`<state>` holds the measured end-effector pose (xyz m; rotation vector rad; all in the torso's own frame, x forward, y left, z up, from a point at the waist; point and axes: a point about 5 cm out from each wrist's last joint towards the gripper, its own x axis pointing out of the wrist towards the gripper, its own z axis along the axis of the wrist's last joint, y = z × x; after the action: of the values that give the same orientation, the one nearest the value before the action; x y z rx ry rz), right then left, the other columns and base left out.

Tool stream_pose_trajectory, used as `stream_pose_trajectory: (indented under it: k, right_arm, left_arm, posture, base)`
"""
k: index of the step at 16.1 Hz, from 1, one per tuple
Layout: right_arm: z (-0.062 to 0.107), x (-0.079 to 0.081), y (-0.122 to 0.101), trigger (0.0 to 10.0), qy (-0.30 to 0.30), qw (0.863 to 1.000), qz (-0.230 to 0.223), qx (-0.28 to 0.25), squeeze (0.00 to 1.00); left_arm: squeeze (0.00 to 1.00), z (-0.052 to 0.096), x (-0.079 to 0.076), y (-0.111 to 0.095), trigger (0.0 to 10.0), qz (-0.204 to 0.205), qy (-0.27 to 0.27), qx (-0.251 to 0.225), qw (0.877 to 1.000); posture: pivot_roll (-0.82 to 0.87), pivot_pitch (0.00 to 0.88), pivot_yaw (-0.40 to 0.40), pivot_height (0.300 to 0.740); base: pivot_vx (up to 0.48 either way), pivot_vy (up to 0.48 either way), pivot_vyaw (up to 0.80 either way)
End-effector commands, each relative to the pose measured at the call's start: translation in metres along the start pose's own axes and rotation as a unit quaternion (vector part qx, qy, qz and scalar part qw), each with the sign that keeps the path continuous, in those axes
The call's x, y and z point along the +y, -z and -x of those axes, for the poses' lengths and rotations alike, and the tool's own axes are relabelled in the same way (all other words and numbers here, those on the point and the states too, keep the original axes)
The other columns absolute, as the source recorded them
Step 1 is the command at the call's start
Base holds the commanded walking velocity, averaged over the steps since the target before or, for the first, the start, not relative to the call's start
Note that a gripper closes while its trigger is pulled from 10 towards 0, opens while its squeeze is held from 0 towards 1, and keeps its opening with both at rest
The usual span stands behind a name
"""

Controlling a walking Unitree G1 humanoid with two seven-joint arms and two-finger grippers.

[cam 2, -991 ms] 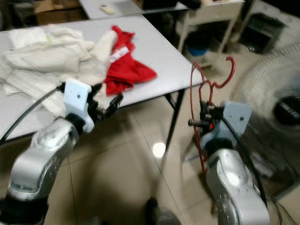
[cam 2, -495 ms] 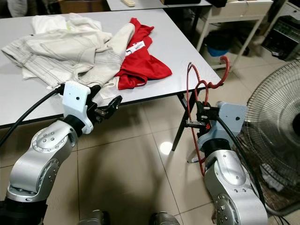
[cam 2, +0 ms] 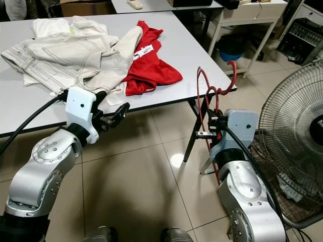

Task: Hang hanger

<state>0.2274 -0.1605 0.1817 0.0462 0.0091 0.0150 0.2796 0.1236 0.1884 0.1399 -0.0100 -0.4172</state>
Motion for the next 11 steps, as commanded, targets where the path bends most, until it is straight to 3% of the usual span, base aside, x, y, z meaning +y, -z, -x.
stream_pose_trajectory:
  k: [1,11]
  right_arm:
    - [0.0005,-0.0012,0.0010,10.0,-0.002,1.000,-0.009,-0.003,0.00]
    - [-0.0001,0.0007,0.0009,10.0,-0.017,1.000,-0.013,-0.007,0.00]
  left_arm:
    - [0.00,0.0020,-0.0008,-0.0017,10.0,-0.001,0.003,-0.004,1.000]
    - [0.00,0.0029,-0.0023,-0.0010,10.0,0.008,0.013,-0.003,1.000]
  posture:
    - [-0.03,0.117,-0.051,0.740]
    - [-0.04,0.117,-0.054,0.740]
  base:
    - [0.262,0.000,0.00]
    - [0.316,0.000,0.00]
